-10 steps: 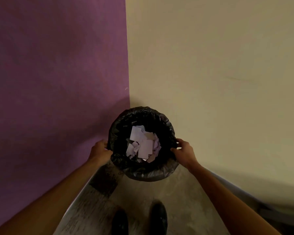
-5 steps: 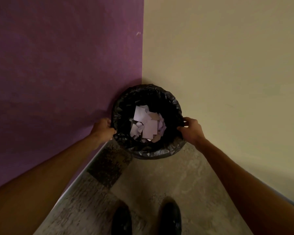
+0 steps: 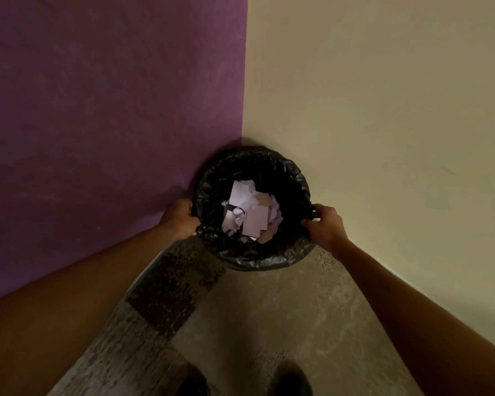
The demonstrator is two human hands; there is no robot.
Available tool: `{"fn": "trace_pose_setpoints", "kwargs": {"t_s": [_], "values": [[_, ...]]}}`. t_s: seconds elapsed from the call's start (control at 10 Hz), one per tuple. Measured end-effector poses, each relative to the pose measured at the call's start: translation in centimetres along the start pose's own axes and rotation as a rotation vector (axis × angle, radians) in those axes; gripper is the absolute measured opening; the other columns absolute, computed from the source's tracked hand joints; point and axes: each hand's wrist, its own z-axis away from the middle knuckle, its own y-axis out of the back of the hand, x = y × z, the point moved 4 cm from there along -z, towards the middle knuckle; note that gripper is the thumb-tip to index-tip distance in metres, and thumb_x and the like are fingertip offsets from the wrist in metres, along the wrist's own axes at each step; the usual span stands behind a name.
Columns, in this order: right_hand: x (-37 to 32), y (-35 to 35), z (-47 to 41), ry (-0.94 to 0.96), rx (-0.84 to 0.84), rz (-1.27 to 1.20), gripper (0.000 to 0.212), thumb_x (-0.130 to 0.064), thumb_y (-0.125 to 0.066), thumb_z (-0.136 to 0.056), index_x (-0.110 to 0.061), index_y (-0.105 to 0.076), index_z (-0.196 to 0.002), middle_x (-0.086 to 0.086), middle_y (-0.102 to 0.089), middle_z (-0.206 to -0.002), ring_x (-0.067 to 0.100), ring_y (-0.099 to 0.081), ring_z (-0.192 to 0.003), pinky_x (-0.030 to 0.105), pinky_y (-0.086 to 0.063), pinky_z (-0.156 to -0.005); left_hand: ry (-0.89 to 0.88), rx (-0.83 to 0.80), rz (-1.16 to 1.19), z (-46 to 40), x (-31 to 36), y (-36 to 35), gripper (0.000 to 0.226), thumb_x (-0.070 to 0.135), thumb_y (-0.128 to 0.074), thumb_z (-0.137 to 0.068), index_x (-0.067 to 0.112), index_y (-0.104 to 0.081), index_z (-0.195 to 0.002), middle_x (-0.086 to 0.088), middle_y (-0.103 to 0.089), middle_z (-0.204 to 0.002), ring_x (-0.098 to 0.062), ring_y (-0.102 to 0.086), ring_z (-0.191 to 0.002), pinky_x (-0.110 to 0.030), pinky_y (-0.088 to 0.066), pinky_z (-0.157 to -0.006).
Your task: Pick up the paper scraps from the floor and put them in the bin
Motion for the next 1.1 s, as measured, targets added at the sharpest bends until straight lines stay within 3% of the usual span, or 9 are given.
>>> {"fn": "trace_pose_setpoints", "kwargs": {"t_s": [0.2,0.3,0.4,0.5,0.6,0.7,0.8,0.9,1.1], "values": [[0.5,-1.0,-1.8,0.025,0.016,-0.019,0.042,-0.006,-0.057,-0.088,-0.008,-0.059,-0.131,0.014,-0.065,-0.124,0.033,-0.062,-0.109,0.028,-0.046,-0.079,-0.001,0.001,0.026,-2.1,-0.1,-0.6,0.015,-0.009,-0.053,-0.089,0.005,-0.054,-0.094,-0.014,-0.058,-0.103,-0.03,-0.061,-0.09,-0.045,-0.057,-0.08],[0.0,-1.0,-2.6,0.027,0.025,-0.039,0.041,-0.008,-0.056,-0.089,-0.007,-0.06,-0.129,0.014,-0.066,-0.122,0.033,-0.063,-0.106,0.035,-0.052,-0.085,-0.003,0.001,0.071,-2.7,0.8,-0.4,0.025,-0.012,-0.053,-0.088,0.01,-0.051,-0.077,-0.012,-0.056,-0.098,-0.029,-0.058,-0.09,-0.044,-0.056,-0.078],[-0.4,-0.8,-2.8,0.027,0.031,-0.059,0.041,-0.009,-0.058,-0.088,-0.007,-0.061,-0.129,0.014,-0.067,-0.121,0.033,-0.064,-0.105,0.04,-0.055,-0.089,0.014,0.011,0.101,-3.0,1.1,-0.3,0.025,-0.014,-0.051,-0.088,0.009,-0.051,-0.076,-0.011,-0.056,-0.099,-0.03,-0.057,-0.092,-0.046,-0.053,-0.085],[-0.5,-0.7,-2.9,0.022,0.024,-0.059,0.038,-0.007,-0.058,-0.087,-0.007,-0.063,-0.125,0.015,-0.067,-0.118,0.033,-0.064,-0.104,0.041,-0.055,-0.088,0.023,0.008,0.108,-3.3,1.1,-0.5,0.019,-0.014,-0.05,-0.089,-0.003,-0.057,-0.103,-0.014,-0.056,-0.105,-0.031,-0.056,-0.095,-0.049,-0.053,-0.087],[-0.5,-0.6,-2.9,0.017,0.024,-0.053,0.038,-0.007,-0.058,-0.087,-0.007,-0.063,-0.125,0.015,-0.068,-0.117,0.033,-0.064,-0.103,0.041,-0.055,-0.088,0.023,0.015,0.117,-3.5,1.0,-0.6,0.02,-0.015,-0.05,-0.089,-0.002,-0.058,-0.102,-0.013,-0.057,-0.103,-0.031,-0.057,-0.094,-0.048,-0.054,-0.085],[-0.3,-0.7,-3.0,0.025,0.012,-0.038,0.037,-0.006,-0.057,-0.088,-0.007,-0.062,-0.125,0.015,-0.068,-0.117,0.033,-0.064,-0.102,0.038,-0.055,-0.086,0.014,0.032,0.077,-3.6,0.9,-0.6,0.025,-0.013,-0.052,-0.088,0.01,-0.054,-0.078,-0.01,-0.059,-0.091,-0.029,-0.059,-0.09,-0.044,-0.055,-0.082],[-0.8,-0.8,-2.8,0.025,-0.015,0.01,0.036,-0.011,-0.055,-0.091,-0.006,-0.059,-0.126,0.017,-0.066,-0.12,0.035,-0.063,-0.104,0.039,-0.054,-0.087,-0.015,0.045,0.01,-3.6,0.6,-0.5,0.017,-0.01,-0.054,-0.086,0.006,-0.059,-0.087,-0.014,-0.063,-0.094,-0.033,-0.062,-0.095,-0.048,-0.056,-0.086],[-1.8,-0.7,-2.0,0.053,-0.031,0.085,0.045,-0.027,-0.054,-0.096,-0.004,-0.049,-0.134,0.018,-0.06,-0.129,0.036,-0.057,-0.115,0.035,-0.046,-0.089,-0.058,0.062,-0.096,-3.0,0.7,-0.4,0.019,0.0,-0.05,-0.089,0.002,-0.061,-0.105,-0.02,-0.064,-0.108,-0.037,-0.062,-0.099,-0.042,-0.054,-0.085],[-3.7,2.1,2.0,0.146,0.093,0.19,0.061,-0.042,-0.051,-0.096,-0.009,-0.036,-0.145,0.014,-0.05,-0.141,0.033,-0.05,-0.126,0.04,-0.043,-0.097,-0.234,0.222,-0.567,1.5,3.7,1.2,0.049,0.026,-0.051,-0.092,0.011,-0.04,-0.137,-0.015,-0.052,-0.132,-0.036,-0.053,-0.117,-0.048,-0.049,-0.091]]}}
